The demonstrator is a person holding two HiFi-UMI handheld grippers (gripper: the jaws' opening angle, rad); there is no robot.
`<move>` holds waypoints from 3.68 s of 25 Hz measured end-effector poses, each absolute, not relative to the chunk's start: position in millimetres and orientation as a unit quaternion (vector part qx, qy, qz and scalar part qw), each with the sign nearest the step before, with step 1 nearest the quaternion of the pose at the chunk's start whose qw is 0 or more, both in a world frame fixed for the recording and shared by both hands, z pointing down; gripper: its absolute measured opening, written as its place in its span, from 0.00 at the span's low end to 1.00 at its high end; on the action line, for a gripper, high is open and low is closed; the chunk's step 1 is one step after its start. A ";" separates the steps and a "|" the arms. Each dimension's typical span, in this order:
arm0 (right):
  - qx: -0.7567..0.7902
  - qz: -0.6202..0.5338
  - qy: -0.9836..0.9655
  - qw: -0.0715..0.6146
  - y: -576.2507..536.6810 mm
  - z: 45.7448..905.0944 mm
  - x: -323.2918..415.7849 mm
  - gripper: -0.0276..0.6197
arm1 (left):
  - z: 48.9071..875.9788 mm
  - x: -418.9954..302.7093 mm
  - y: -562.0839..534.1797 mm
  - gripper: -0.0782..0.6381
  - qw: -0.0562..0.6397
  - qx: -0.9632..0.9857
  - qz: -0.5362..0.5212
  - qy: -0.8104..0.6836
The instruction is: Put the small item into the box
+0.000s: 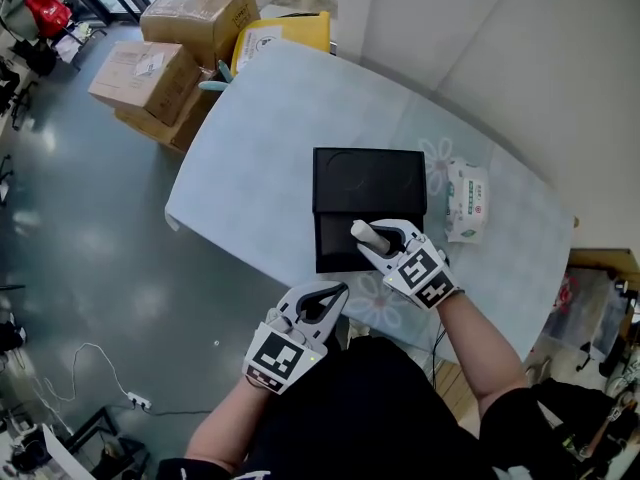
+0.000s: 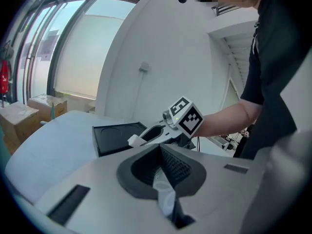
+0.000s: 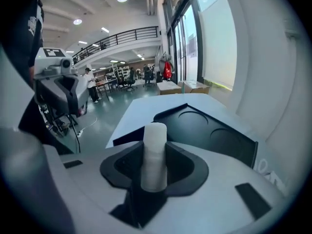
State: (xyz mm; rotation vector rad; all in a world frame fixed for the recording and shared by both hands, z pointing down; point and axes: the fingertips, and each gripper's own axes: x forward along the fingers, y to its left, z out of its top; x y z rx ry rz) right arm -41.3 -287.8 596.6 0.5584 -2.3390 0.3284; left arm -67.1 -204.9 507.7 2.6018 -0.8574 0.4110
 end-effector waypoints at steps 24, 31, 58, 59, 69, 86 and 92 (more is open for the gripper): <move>0.140 0.087 -0.835 0.526 -279.5 690.5 -46.2 0.26 | 532.9 -85.2 -228.7 0.12 0.232 0.914 0.144 -0.301; 0.137 0.084 -0.840 0.519 -277.7 689.8 -50.2 0.26 | 527.7 -86.4 -223.1 0.12 0.231 0.909 0.142 -0.317; 0.284 0.091 -0.928 0.222 -231.9 484.2 14.2 0.15 | 438.7 -22.7 -167.3 0.12 0.129 0.922 0.097 -0.352; 0.287 0.089 -0.930 0.210 -227.8 476.3 18.8 0.12 | 435.4 -20.2 -164.4 0.12 0.122 0.922 0.095 -0.354; 0.283 0.080 -0.946 0.136 -179.6 424.4 53.2 0.06 | 397.8 -1.5 -122.5 0.12 0.107 0.909 0.082 -0.395; 0.278 0.108 -0.951 0.082 -112.9 395.4 23.9 0.06 | 382.2 -27.7 -81.3 0.12 0.111 0.911 0.067 -0.392; 0.300 0.110 -0.944 0.084 -91.8 391.6 2.2 0.06 | 379.6 -45.8 -65.7 0.12 0.112 0.922 0.061 -0.365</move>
